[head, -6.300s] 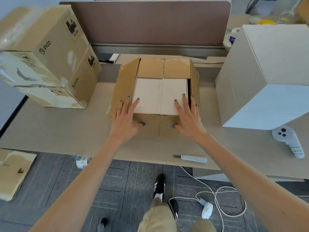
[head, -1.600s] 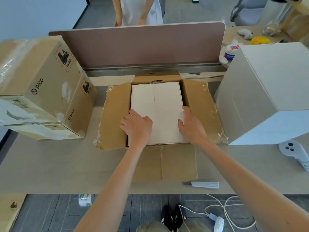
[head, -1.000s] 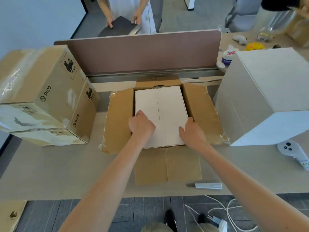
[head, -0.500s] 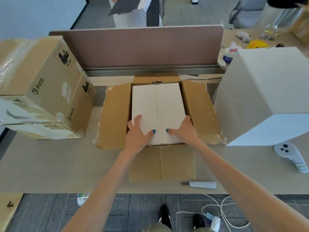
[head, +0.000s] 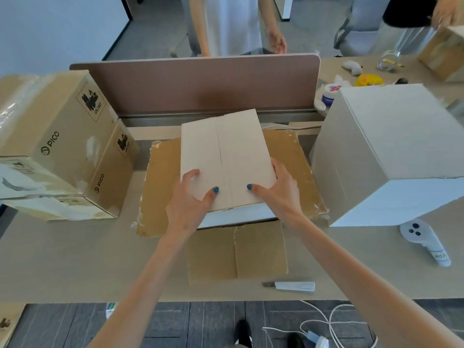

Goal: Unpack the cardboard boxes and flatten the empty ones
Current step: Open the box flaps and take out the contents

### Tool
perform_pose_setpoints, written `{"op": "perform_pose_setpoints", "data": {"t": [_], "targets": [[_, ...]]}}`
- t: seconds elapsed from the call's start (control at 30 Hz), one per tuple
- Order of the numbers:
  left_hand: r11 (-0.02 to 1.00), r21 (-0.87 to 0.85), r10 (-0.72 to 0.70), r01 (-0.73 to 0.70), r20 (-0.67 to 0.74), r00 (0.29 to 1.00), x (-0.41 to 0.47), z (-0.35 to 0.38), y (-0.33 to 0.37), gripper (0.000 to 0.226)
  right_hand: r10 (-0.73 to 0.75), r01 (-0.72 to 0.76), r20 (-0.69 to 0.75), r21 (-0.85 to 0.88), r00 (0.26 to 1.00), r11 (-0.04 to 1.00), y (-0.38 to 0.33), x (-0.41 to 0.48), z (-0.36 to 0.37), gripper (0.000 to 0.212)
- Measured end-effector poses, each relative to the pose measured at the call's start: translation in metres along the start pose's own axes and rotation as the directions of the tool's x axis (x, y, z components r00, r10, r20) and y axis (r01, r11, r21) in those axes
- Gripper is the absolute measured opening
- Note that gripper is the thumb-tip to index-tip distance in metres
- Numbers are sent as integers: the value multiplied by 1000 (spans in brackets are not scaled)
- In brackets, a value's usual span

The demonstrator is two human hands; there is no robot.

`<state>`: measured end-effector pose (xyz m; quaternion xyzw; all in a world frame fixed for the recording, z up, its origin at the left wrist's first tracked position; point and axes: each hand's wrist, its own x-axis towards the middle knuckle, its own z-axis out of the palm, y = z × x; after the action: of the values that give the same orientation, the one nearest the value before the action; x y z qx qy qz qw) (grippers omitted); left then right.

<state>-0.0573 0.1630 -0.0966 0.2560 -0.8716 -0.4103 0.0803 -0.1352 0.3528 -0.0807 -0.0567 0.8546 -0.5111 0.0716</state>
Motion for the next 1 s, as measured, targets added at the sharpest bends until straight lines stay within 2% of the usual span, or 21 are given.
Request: {"op": "perform_pose_setpoints", "data": {"t": [0.23,0.47,0.53,0.6,0.83,1.0], "targets": [[995,34,101,-98,-107,989,-19,-35,57,58,-125,132,-80,81,989,988,-38,-15,-36,71],[973,66,229,-220,-183,956,-41,-56,148,60,-214,234,-167,115,963,965,-86,-19,-116,77],[959,71,282,-273,-196,939,-45,-54,177,60,-219,250,-202,142,955,958,-90,-18,-141,70],[943,74,331,-323,-188,925,-50,-47,204,60,-230,270,-251,137,940,953,-89,-19,-167,57],[897,85,442,-434,-126,888,-69,12,288,58,-180,251,-381,145,907,957,-59,-28,-264,59],[888,35,457,-458,40,889,-66,61,333,55,-140,228,-443,151,886,962,-27,-31,-324,65]]}}
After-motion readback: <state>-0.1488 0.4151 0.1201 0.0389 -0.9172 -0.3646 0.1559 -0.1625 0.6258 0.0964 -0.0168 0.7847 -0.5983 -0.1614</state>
